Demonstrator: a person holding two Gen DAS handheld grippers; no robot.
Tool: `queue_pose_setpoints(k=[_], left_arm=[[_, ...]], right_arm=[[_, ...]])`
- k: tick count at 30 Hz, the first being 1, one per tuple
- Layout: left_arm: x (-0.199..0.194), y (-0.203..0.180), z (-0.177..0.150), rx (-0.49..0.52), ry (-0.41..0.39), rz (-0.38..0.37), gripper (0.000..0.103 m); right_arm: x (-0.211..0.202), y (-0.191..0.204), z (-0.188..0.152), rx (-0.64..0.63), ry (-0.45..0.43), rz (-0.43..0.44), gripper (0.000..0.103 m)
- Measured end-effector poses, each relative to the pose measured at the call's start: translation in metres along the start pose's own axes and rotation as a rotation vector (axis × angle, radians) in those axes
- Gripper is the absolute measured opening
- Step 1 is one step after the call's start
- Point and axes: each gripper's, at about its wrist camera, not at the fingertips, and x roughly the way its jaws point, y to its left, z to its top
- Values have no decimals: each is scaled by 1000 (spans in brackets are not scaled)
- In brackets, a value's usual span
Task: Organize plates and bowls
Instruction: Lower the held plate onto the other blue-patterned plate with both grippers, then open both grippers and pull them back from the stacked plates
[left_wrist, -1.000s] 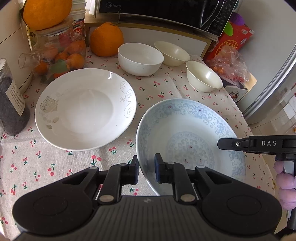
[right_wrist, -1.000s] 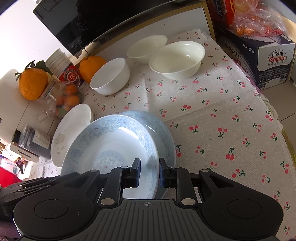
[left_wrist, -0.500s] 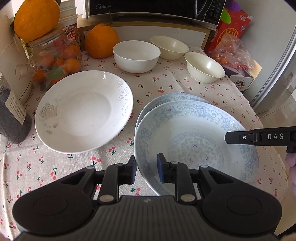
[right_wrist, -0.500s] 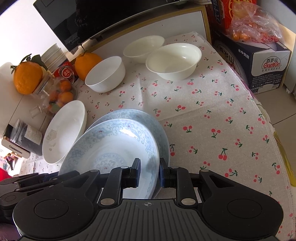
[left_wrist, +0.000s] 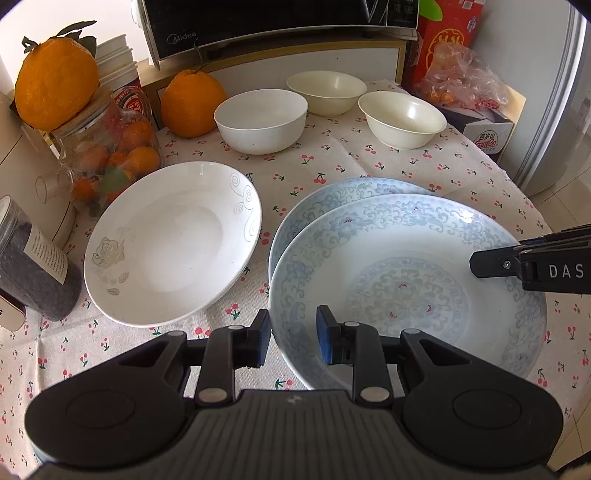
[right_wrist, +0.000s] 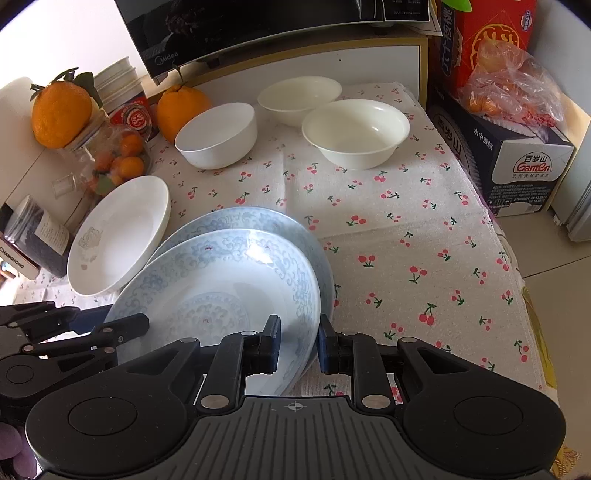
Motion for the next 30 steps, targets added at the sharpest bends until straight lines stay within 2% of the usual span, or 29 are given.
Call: queue_pose_setpoints(k=[5,26,30], left_arm=[[0,-7,-1,50,-7,29,24],[-4,-11,-6,92,-23,44,22],[-6,-14,-7,105,-31,54,22]], right_arm=[[-2,3,-3,-22,13,-21,22],[-7,8,-5,-68,17,-56,20],[-5,11,-8,-108,5,-90,19]])
